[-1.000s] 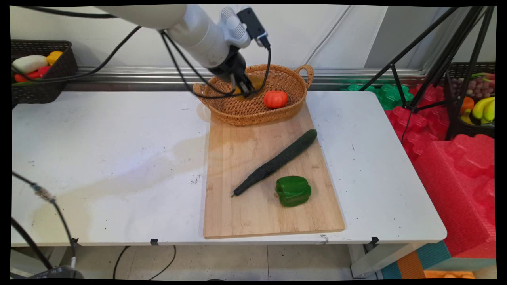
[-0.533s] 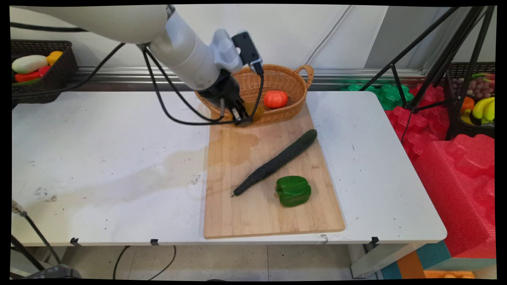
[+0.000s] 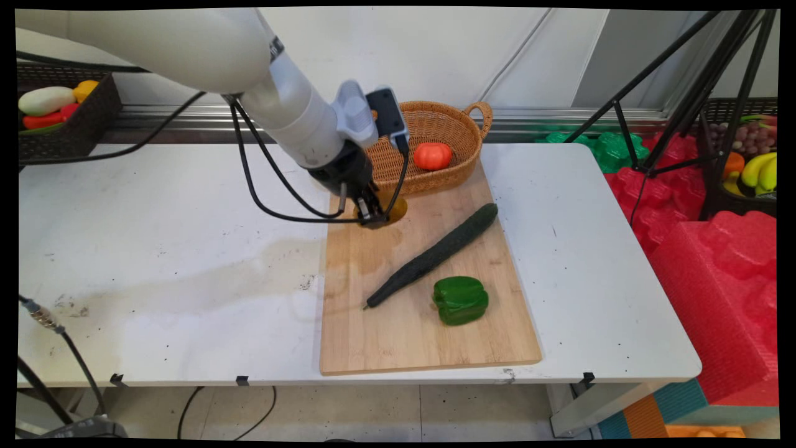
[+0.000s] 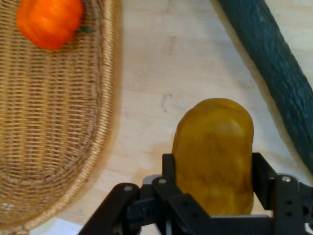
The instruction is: Place the picked object on the cutting board
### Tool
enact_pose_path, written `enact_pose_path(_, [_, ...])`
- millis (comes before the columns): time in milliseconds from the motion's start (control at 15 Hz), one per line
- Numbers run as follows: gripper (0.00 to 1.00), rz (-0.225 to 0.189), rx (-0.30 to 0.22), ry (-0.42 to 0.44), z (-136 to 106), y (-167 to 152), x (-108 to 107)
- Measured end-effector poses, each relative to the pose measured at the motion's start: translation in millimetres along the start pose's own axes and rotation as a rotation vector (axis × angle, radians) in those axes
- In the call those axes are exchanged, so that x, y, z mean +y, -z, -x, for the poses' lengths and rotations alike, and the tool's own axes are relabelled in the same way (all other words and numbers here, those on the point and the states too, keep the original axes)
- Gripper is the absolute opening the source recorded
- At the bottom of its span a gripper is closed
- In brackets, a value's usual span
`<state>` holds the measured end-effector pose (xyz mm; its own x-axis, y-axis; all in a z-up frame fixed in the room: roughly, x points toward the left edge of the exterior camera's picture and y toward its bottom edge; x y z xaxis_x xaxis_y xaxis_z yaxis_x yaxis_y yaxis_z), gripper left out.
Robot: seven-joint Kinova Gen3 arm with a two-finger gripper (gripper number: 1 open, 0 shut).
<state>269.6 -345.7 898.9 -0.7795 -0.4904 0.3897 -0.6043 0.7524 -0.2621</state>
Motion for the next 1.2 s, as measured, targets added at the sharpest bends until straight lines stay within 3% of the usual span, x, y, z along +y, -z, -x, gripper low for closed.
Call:
enact_pose_path(533, [0.00,0.081,-0.051,-0.049,7.0,-45.8,-2.0])
enact_pose_path(1200, [0.00,0.139,-0.081,-0.087,13.8,-75.3,-5.2])
